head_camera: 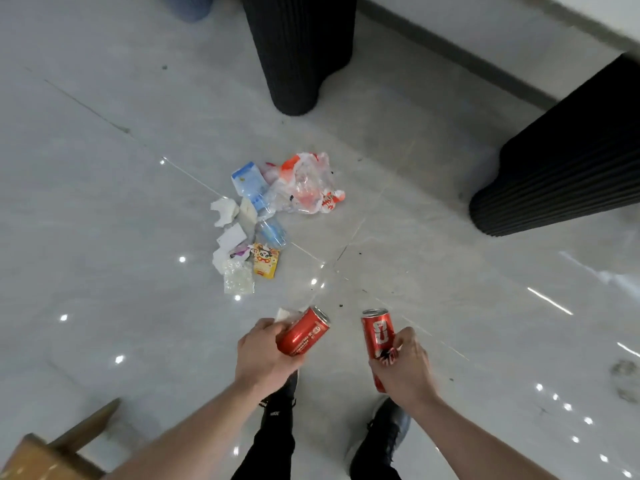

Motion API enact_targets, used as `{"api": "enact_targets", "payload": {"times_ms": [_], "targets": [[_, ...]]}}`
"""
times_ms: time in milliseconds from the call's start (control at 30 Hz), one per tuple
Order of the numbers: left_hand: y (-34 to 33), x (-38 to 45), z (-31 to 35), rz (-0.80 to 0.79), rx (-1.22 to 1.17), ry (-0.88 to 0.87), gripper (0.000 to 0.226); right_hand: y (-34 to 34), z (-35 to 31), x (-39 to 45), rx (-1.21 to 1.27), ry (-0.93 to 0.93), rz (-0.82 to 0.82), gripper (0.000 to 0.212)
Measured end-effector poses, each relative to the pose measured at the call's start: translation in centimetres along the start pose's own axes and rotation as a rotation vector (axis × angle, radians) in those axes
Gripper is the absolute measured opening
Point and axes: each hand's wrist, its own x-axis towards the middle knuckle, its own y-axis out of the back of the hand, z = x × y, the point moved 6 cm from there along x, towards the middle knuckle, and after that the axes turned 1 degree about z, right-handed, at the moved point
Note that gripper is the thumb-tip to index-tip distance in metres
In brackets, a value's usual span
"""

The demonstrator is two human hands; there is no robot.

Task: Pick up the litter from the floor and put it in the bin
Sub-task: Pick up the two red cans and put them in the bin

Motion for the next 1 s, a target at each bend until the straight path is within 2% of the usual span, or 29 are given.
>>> {"api": "enact_targets", "payload": {"times_ms": [267, 500, 600, 733, 1000], "targets": [[20.3, -18.8, 0.4, 0.127, -0.130, 0.180, 0.057, 11.1, -15.4, -18.8, -0.244, 0.181, -0.068, 0.040], [31.0, -27.6, -3.4, 0.213, -0.204, 0.192, 0.070, 13.0, -24.6, -28.8, -0.320, 0.252, -0.046, 0.043], [34.7, -28.7, -4.9, 0.252, -0.274, 0.183, 0.075, 11.8, -28.6, -31.3, -0.232, 0.277, -0.018, 0.049], [39.1, -28.0, -6.3, 0.313, -0.353, 0.210, 0.071, 10.0, -33.8, -33.1, -0.210, 0.313, -0.035, 0.057], [48.0, -23.3, -7.0, 0.441, -0.513, 0.209, 0.076, 10.0, -47.7, -30.4, -0.223, 0.509, -0.039, 0.055]]}}
